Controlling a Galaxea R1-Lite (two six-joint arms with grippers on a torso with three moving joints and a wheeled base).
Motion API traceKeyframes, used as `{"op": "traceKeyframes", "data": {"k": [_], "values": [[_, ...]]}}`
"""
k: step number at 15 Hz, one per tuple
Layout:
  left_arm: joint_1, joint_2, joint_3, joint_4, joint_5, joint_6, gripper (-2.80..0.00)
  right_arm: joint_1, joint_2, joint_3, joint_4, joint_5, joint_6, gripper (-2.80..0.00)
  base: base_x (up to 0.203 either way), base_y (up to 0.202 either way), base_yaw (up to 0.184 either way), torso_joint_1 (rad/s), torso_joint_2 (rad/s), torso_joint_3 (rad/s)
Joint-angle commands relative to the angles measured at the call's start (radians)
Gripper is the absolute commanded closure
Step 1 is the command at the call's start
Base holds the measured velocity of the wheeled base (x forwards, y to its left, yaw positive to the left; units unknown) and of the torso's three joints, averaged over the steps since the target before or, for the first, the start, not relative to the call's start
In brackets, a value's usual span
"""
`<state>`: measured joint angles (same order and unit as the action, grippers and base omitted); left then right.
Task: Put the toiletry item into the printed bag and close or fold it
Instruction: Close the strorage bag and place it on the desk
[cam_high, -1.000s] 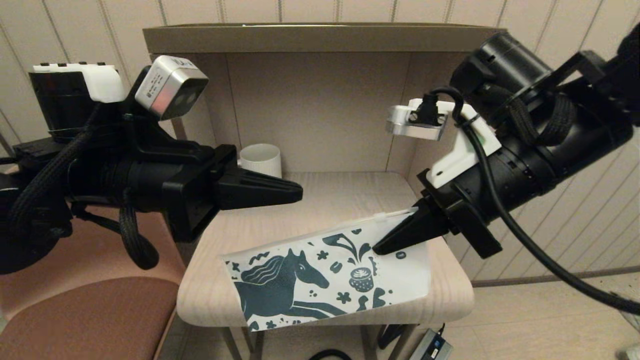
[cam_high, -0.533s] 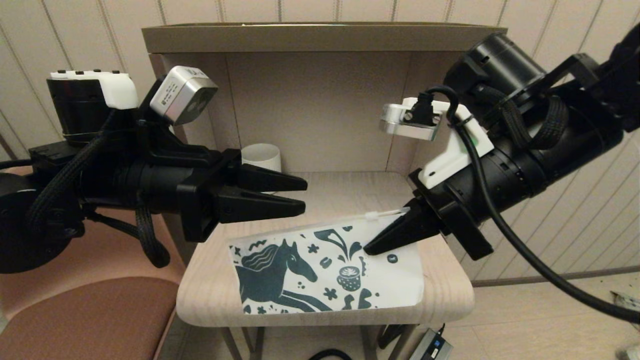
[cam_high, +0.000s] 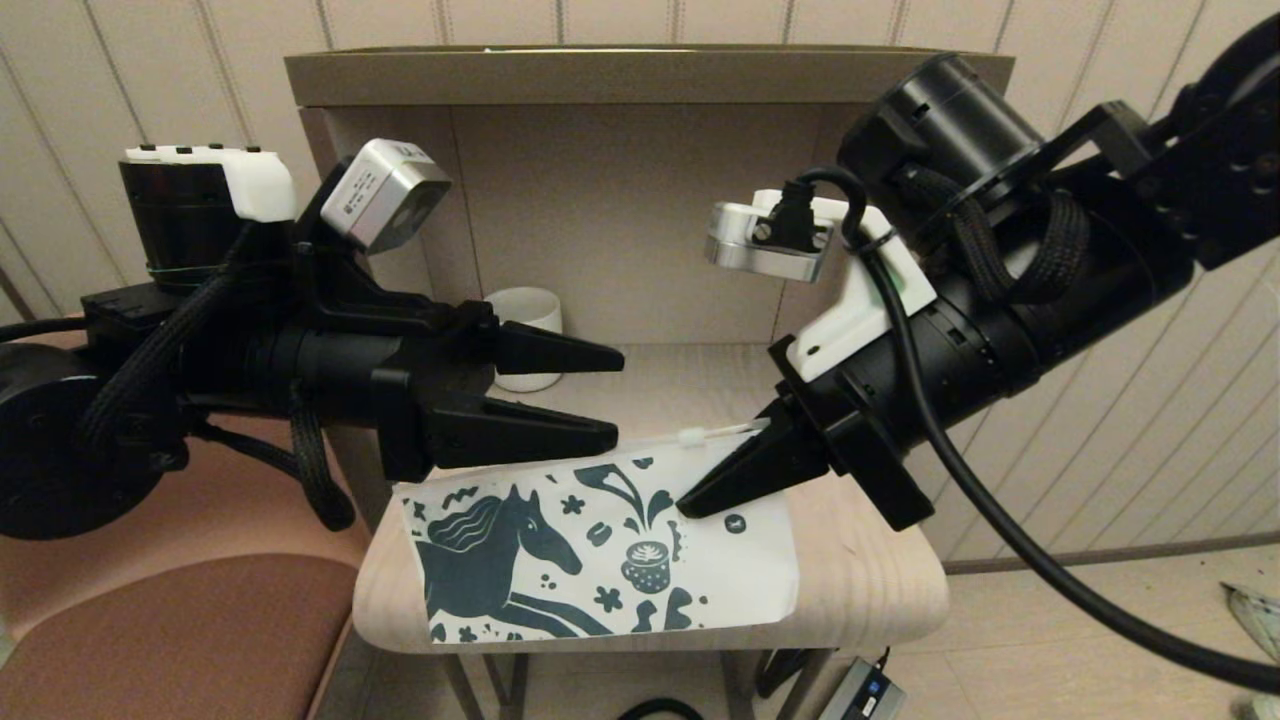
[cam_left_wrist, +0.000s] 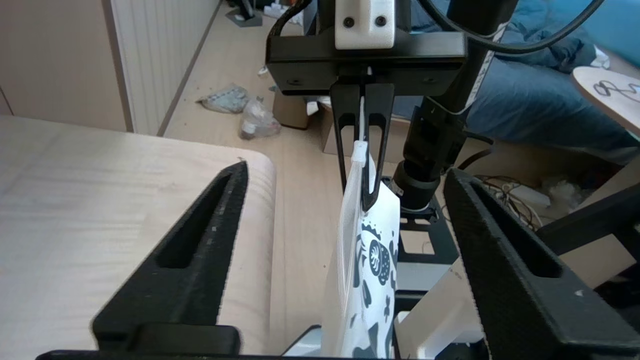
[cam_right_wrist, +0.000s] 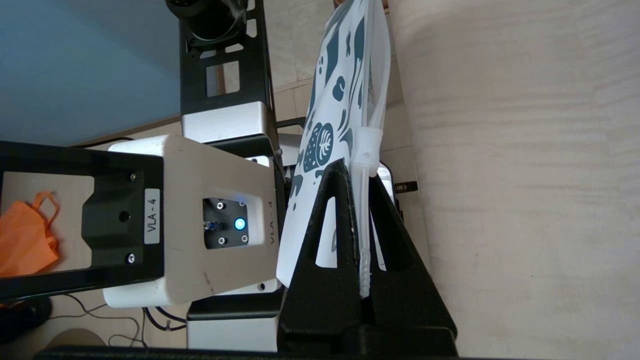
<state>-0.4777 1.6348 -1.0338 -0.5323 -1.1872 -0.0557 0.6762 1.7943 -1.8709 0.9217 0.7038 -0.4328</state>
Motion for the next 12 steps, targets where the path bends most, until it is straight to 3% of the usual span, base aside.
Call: {"op": "traceKeyframes", "data": {"k": [1, 12], "values": [[-0.001, 0.019, -0.005, -0.003, -0.008, -0.002, -2.8, 0.012, 0.001, 0.002, 0.003, 0.007, -0.002, 0.0, 0.0, 0.0, 0.0, 0.0, 0.0, 0.0], [-0.02, 0.015, -0.004, 0.007, -0.009, -0.032, -2.8, 0.014, 0.02, 0.009, -0.063, 0.054, 0.045, 0.0, 0.0, 0.0, 0.0, 0.0, 0.0, 0.0]]}}
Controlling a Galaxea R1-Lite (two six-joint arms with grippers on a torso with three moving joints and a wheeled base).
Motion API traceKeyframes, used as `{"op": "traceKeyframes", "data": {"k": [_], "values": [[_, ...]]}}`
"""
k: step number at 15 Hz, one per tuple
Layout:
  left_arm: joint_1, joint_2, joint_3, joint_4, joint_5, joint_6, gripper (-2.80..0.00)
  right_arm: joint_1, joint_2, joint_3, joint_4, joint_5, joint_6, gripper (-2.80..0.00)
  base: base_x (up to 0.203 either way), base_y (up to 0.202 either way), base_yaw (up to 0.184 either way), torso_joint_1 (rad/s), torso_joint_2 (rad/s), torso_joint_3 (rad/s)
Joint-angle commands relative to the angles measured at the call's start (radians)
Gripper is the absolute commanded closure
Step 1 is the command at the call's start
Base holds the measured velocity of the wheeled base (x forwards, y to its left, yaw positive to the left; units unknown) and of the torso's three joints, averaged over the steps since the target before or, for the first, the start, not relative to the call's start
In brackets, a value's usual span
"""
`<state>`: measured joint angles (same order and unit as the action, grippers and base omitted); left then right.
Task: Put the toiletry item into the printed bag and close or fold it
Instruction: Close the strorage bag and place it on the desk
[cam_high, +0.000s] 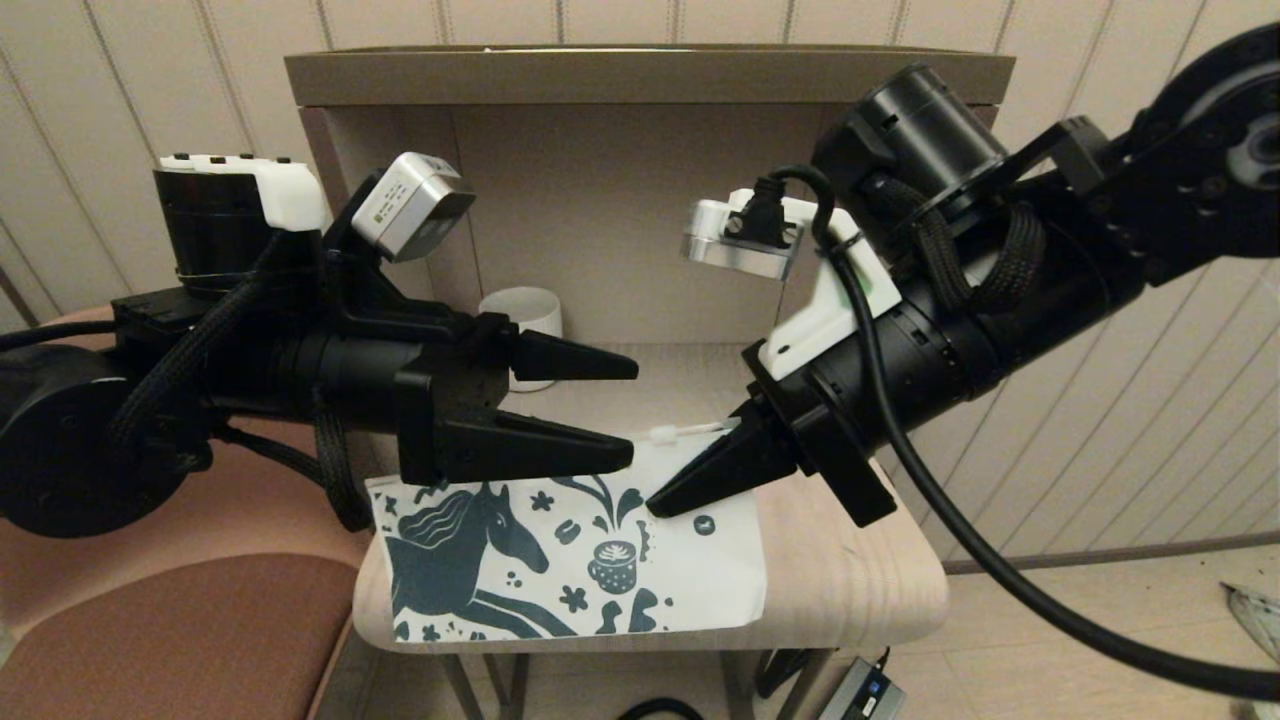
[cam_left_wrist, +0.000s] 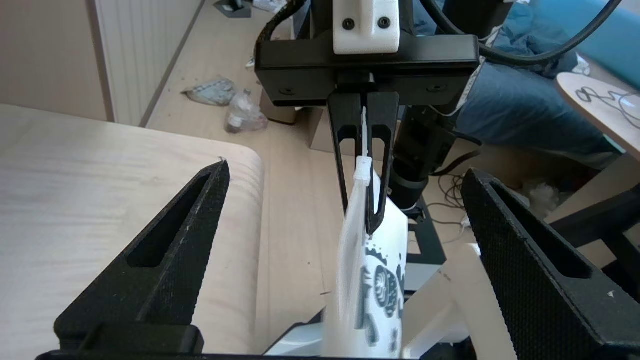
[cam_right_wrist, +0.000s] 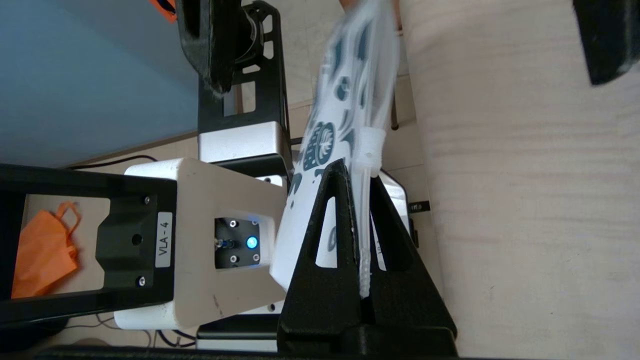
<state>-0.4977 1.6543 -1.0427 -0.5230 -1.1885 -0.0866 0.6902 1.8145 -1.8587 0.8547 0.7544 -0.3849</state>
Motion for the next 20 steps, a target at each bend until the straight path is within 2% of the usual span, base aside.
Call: {"op": "traceKeyframes", "data": {"k": [1, 4, 6, 12, 20], "values": [[-0.001, -0.008, 0.007, 0.0, -0.01, -0.001, -2.8, 0.0, 0.0, -0.006, 0.004, 0.003, -0.004, 0.0, 0.0, 0.0, 0.0, 0.0, 0.0, 0.0], [-0.001, -0.033, 0.01, 0.027, -0.027, 0.001, -2.8, -0.003, 0.0, -0.02, 0.002, -0.007, -0.006, 0.0, 0.0, 0.0, 0.0, 0.0, 0.0, 0.0], [-0.001, -0.057, 0.013, 0.039, -0.077, 0.001, -2.8, -0.008, 0.003, -0.025, 0.0, -0.009, -0.011, 0.0, 0.0, 0.0, 0.0, 0.0, 0.0, 0.0], [-0.001, -0.056, 0.005, 0.061, -0.115, -0.007, -2.8, -0.006, 0.011, -0.017, -0.001, 0.025, -0.029, 0.0, 0.0, 0.0, 0.0, 0.0, 0.0, 0.0], [-0.024, -0.048, -0.008, 0.075, -0.099, -0.021, -2.8, 0.001, 0.0, -0.006, -0.004, 0.037, 0.017, 0.0, 0.0, 0.0, 0.0, 0.0, 0.0, 0.0]]}}
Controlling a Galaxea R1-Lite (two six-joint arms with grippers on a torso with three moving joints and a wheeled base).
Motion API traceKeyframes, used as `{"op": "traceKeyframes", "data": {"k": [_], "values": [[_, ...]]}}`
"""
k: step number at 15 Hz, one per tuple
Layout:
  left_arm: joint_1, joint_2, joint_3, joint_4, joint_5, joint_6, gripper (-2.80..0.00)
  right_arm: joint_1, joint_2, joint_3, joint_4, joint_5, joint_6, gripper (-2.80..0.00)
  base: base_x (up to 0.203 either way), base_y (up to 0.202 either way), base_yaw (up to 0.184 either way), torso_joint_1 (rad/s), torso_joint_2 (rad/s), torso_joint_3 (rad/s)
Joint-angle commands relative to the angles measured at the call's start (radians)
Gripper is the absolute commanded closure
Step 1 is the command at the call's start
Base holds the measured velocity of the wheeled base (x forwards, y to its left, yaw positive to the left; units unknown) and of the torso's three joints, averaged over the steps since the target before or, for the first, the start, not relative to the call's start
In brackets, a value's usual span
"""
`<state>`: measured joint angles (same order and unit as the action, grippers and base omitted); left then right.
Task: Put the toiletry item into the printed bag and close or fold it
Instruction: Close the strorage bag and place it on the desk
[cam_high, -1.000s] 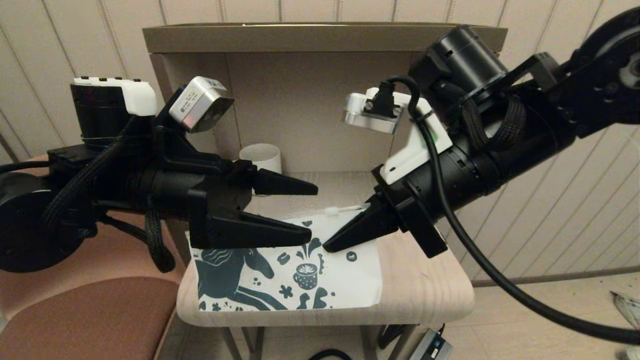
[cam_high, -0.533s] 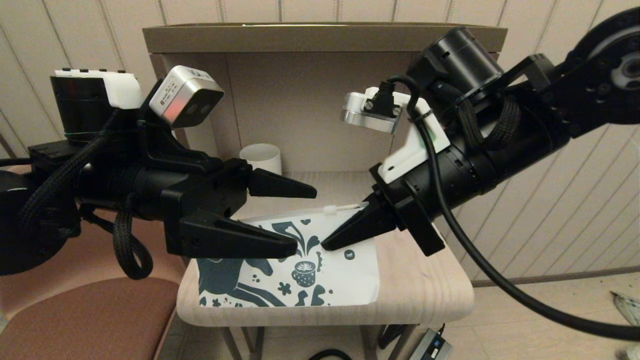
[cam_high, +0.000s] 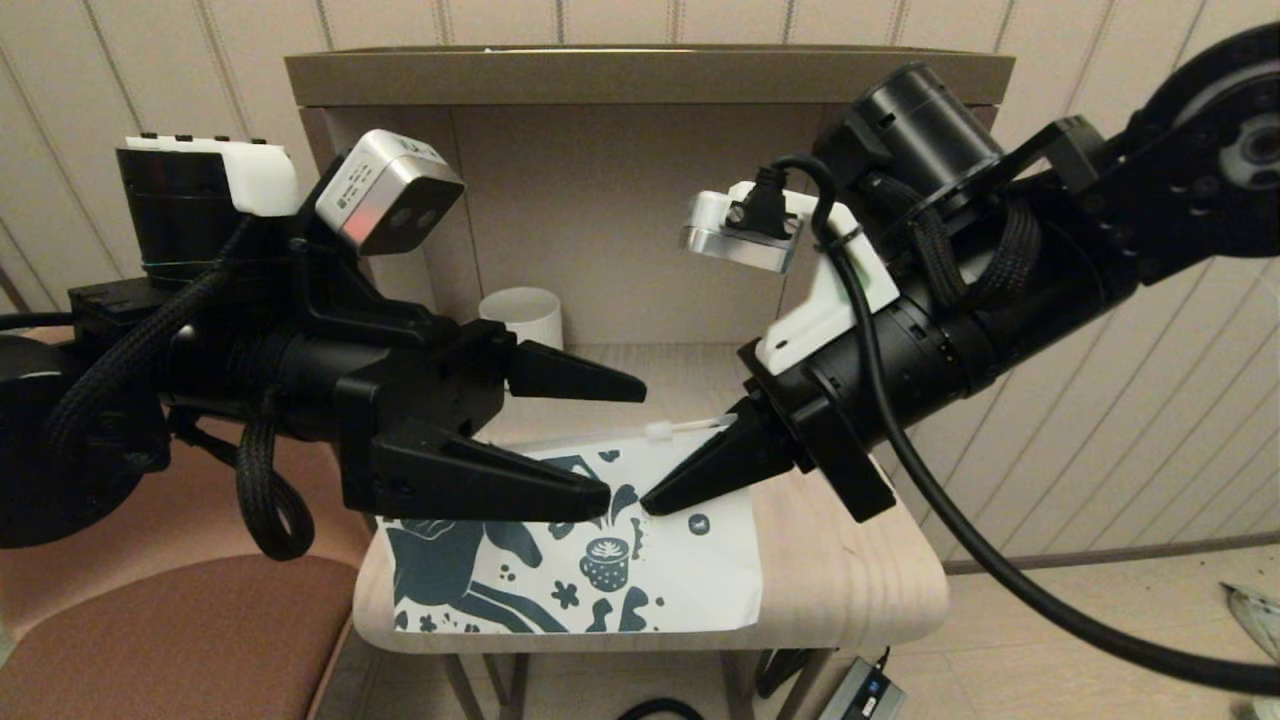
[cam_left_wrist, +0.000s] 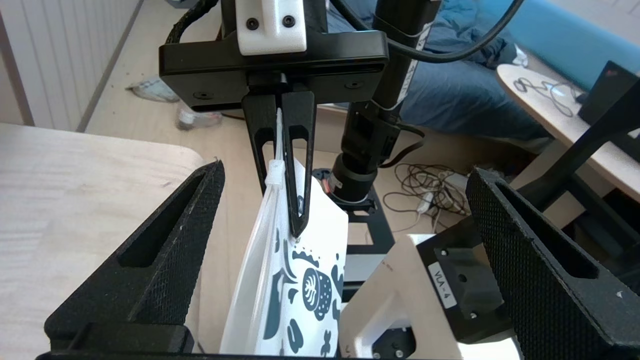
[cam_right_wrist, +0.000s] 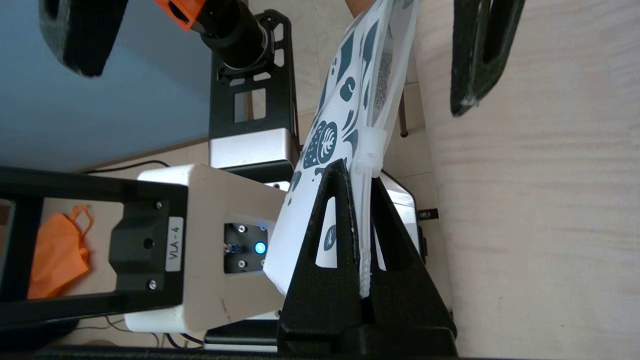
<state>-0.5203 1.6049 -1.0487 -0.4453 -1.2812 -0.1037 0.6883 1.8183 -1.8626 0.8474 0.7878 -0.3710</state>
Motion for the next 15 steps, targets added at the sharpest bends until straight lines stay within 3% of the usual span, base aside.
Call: {"op": "traceKeyframes", "data": {"k": [1, 13, 15], "values": [[-0.003, 0.001, -0.004, -0.001, -0.006, -0.005, -2.8, 0.004, -0.004, -0.003, -0.007, 0.004, 0.01, 0.0, 0.0, 0.0, 0.0, 0.0, 0.0, 0.0], [-0.009, 0.013, 0.006, -0.003, 0.005, -0.002, -2.8, 0.02, 0.0, -0.021, -0.03, -0.037, 0.088, 0.0, 0.0, 0.0, 0.0, 0.0, 0.0, 0.0], [-0.01, 0.013, 0.004, -0.003, 0.005, -0.002, -2.8, 0.02, -0.005, -0.026, -0.024, -0.078, 0.094, 0.0, 0.0, 0.0, 0.0, 0.0, 0.0, 0.0]]}}
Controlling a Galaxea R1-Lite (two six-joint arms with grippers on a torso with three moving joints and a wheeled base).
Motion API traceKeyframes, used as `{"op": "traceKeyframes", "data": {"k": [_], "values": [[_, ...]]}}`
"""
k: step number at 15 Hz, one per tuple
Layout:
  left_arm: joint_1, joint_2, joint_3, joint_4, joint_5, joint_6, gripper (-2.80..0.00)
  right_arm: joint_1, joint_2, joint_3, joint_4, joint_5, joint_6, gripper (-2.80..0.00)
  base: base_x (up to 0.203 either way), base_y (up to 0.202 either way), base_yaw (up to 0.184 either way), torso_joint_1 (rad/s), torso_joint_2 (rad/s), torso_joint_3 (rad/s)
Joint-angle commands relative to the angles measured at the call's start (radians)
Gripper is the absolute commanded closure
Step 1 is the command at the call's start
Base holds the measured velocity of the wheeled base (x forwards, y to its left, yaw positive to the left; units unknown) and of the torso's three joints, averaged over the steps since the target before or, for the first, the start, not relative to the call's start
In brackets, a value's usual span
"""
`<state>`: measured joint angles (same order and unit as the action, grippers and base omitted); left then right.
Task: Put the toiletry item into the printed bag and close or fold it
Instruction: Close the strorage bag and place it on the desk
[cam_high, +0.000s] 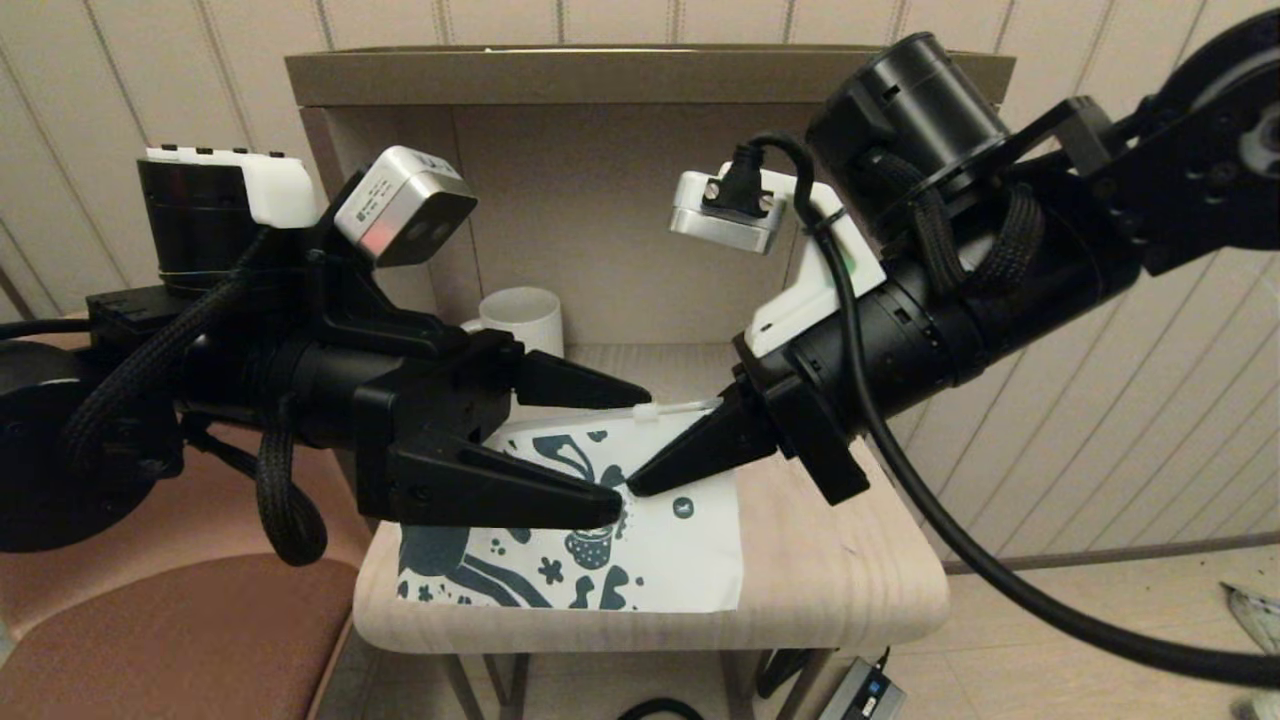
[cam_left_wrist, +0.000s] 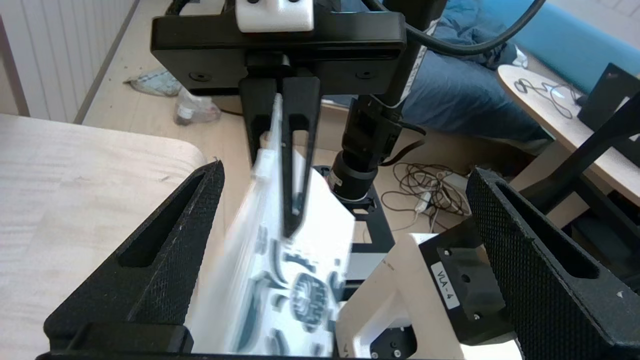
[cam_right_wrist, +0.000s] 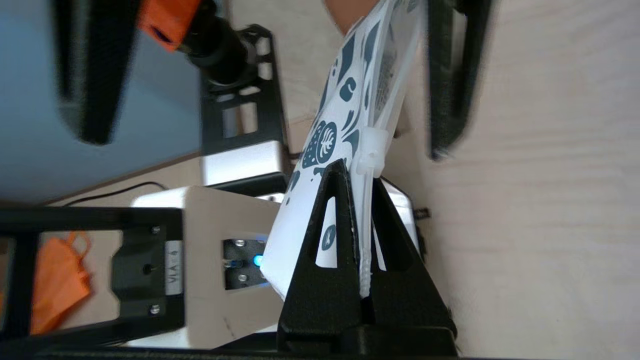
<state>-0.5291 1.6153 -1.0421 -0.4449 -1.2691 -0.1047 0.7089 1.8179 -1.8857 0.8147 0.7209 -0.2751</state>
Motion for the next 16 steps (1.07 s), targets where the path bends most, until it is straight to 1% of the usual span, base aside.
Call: {"op": "traceKeyframes", "data": {"k": [1, 4, 5, 6, 8, 10, 11, 14, 16], "values": [[0.0, 0.001, -0.001, -0.003, -0.007, 0.0, -2.8, 0.0, -0.008, -0.004, 0.014, -0.023, -0.002, 0.0, 0.0, 0.0, 0.0, 0.0, 0.0, 0.0], [0.001, 0.003, -0.002, -0.011, -0.006, 0.002, -2.8, 0.0, -0.039, -0.005, 0.069, -0.038, -0.01, 0.0, 0.0, 0.0, 0.0, 0.0, 0.0, 0.0], [0.001, 0.006, -0.003, -0.011, -0.006, 0.002, -2.8, 0.001, -0.053, -0.004, 0.094, -0.038, -0.024, 0.0, 0.0, 0.0, 0.0, 0.0, 0.0, 0.0], [0.0, 0.008, -0.001, -0.012, -0.006, 0.007, -2.8, 0.011, -0.058, -0.004, 0.11, -0.037, -0.054, 0.0, 0.0, 0.0, 0.0, 0.0, 0.0, 0.0], [0.001, 0.0, 0.003, -0.012, -0.009, 0.008, -2.8, 0.035, -0.061, 0.011, 0.113, -0.035, -0.105, 0.0, 0.0, 0.0, 0.0, 0.0, 0.0, 0.0], [0.001, -0.019, 0.007, -0.011, -0.01, 0.008, -2.8, 0.047, -0.054, 0.02, 0.108, -0.027, -0.123, 0.0, 0.0, 0.0, 0.0, 0.0, 0.0, 0.0], [0.001, -0.022, 0.007, -0.012, -0.01, 0.007, -2.8, 0.049, -0.047, 0.024, 0.107, -0.012, -0.122, 0.0, 0.0, 0.0, 0.0, 0.0, 0.0, 0.0], [0.002, -0.042, 0.008, -0.006, -0.01, 0.007, -2.8, 0.045, -0.041, 0.028, 0.092, 0.114, -0.116, 0.0, 0.0, 0.0, 0.0, 0.0, 0.0, 0.0], [0.001, -0.043, 0.008, -0.005, -0.01, 0.002, -2.8, 0.041, -0.029, 0.031, 0.062, 0.124, -0.118, 0.0, 0.0, 0.0, 0.0, 0.0, 0.0, 0.0]]}}
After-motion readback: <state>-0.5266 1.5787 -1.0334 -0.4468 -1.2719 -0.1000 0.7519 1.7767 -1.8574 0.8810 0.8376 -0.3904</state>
